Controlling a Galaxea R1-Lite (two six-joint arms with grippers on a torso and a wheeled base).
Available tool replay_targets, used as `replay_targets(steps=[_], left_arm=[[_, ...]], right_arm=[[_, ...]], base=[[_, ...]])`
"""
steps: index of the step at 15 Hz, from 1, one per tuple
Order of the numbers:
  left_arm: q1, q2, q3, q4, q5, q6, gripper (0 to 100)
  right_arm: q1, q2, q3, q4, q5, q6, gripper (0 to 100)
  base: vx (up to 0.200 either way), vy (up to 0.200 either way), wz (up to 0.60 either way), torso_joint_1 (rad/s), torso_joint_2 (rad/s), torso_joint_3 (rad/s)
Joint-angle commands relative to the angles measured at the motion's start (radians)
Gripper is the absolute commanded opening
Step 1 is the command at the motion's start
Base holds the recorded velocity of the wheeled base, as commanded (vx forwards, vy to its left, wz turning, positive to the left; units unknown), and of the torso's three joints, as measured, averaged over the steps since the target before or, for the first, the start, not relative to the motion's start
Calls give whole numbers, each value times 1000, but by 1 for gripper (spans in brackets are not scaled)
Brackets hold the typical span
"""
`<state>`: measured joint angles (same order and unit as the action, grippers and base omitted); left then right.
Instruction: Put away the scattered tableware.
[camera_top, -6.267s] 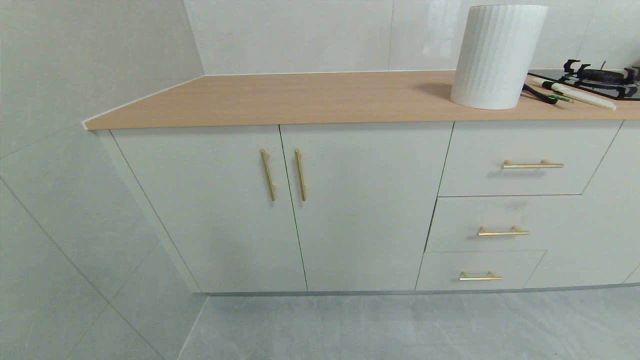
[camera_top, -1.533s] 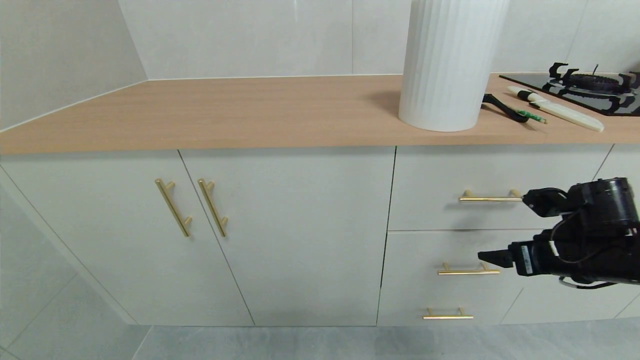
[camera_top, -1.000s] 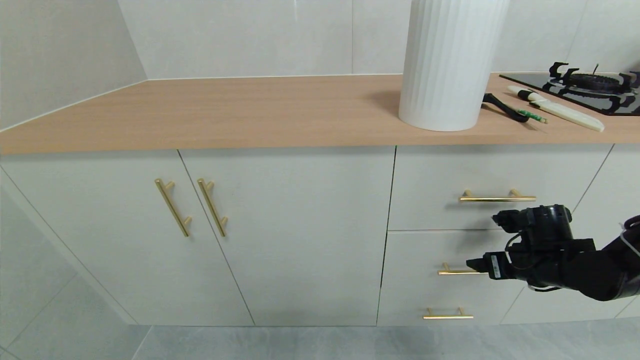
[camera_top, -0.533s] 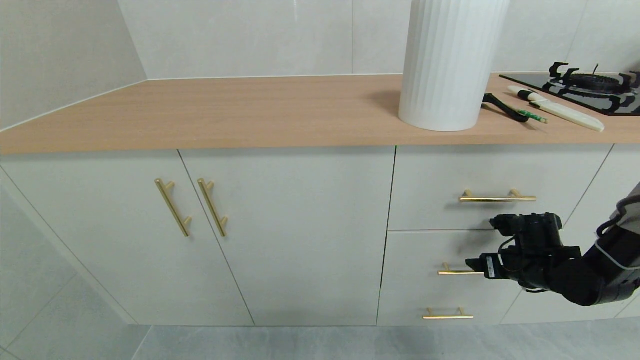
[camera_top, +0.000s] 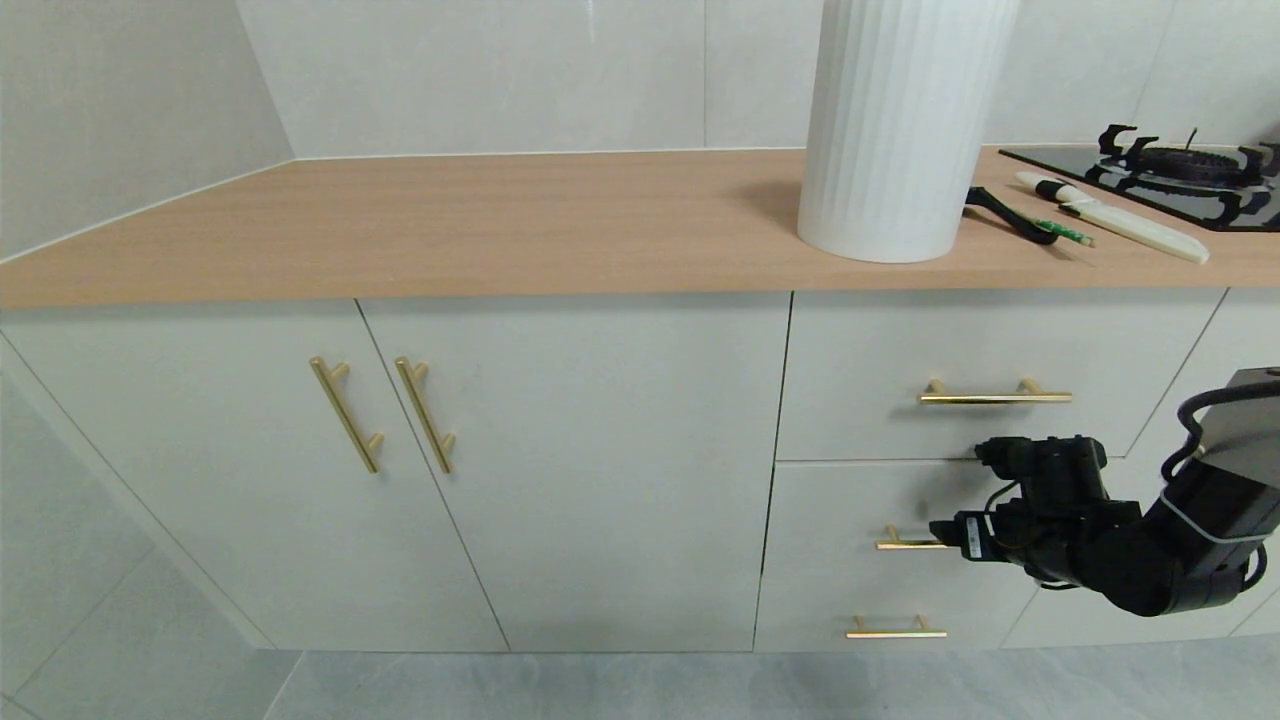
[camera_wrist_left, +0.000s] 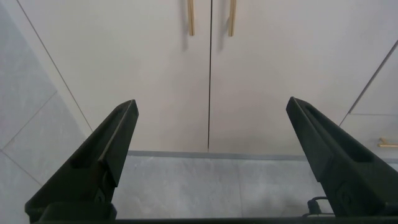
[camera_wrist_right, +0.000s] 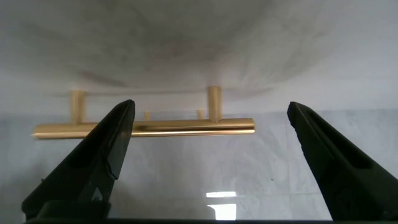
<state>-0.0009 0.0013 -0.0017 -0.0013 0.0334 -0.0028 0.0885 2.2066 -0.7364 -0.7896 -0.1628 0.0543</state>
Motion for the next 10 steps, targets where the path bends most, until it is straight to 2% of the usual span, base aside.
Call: replay_targets(steps=[1,10], left_arm=[[1,0,0,0,0,0,100],[1,0,0,0,0,0,100]], right_arm=[[0,18,-8,0,-4,1,100],[0,56,-32,0,-35,32,100]], base=[[0,0,0,0,0,0],[0,0,0,0,0,0]])
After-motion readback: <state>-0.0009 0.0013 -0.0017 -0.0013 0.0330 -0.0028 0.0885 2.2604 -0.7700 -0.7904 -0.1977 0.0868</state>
